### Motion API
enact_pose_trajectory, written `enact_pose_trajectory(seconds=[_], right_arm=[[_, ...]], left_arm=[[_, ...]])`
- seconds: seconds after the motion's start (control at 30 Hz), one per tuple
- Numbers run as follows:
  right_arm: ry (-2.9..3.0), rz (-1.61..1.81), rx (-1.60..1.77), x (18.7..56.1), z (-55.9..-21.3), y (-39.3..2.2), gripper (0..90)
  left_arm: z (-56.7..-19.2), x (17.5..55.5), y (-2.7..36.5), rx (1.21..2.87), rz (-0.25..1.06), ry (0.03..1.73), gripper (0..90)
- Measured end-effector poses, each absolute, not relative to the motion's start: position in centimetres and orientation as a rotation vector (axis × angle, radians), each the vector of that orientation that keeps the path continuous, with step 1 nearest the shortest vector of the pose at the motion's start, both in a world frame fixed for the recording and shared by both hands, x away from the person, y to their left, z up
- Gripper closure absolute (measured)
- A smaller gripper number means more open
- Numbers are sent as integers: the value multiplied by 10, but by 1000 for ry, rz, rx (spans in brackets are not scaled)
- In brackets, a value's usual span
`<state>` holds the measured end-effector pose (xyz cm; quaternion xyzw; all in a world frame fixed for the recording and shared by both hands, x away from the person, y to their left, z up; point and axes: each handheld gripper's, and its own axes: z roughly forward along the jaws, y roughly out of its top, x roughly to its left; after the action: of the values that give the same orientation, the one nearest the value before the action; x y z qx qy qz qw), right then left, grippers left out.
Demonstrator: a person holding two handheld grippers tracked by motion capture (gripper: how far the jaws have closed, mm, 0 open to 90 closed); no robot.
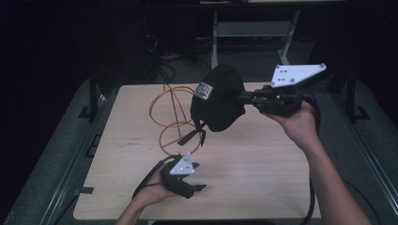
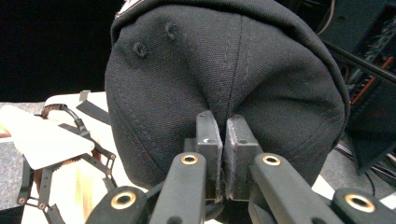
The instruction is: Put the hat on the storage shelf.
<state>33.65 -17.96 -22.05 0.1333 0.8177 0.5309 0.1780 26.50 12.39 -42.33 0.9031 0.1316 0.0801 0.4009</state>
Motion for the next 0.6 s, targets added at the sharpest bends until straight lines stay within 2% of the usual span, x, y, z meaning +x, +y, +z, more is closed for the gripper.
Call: enact_pose_trajectory(seconds=[0.6], right_arm=[[2436, 1467, 244, 381, -200, -97, 856]], left_arm=[[-426, 269, 121, 2300, 214, 287, 275]])
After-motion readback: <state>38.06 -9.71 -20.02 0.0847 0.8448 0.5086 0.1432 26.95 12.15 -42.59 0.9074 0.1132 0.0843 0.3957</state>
